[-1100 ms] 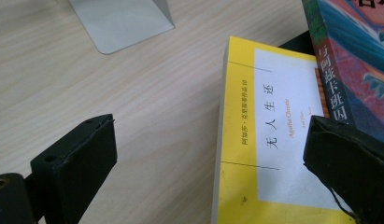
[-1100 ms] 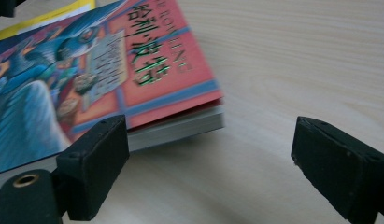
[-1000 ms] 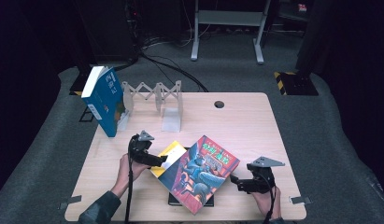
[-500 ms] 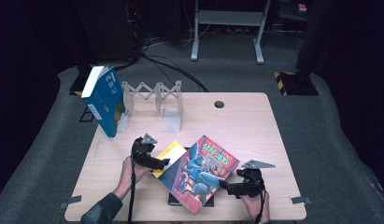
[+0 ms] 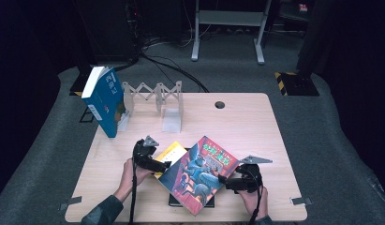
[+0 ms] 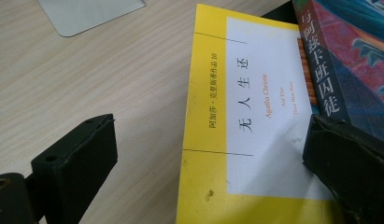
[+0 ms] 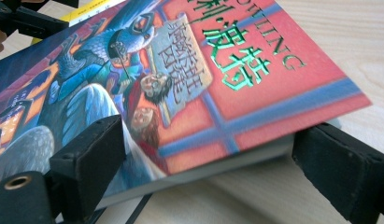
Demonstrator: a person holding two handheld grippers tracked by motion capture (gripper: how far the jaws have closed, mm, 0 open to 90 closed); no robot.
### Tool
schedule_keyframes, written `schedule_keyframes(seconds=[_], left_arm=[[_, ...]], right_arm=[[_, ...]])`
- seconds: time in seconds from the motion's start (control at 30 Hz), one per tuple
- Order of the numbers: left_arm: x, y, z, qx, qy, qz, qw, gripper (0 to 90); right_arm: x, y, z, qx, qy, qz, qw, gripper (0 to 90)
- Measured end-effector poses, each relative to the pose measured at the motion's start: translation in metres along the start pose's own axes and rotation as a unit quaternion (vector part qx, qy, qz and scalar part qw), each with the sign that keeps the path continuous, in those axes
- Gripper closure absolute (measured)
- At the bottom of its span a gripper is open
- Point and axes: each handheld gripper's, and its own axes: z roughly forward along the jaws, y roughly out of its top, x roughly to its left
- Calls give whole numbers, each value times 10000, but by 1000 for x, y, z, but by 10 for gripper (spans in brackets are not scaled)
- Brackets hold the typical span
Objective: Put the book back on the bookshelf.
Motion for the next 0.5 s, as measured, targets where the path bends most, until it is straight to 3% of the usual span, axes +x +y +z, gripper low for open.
schedule_keyframes(seconds=[0.17,0.27,0.37,0.5], left_arm=[[-1,-1,-1,31,-47,51,10000,29],[-3,-1,-1,40,-31,135,9999,27],[-4,-2,-1,1,-20,33,10000,28],[-5,-3,-2,20,-35,69,10000,28]], right_arm=[[5,-12,-10,181,66,144,9997,55],[4,-13,-7,238,203,245,9992,45],[2,-9,-3,219,408,370,9982,77],[4,-3,6,282,394,333,9983,38]])
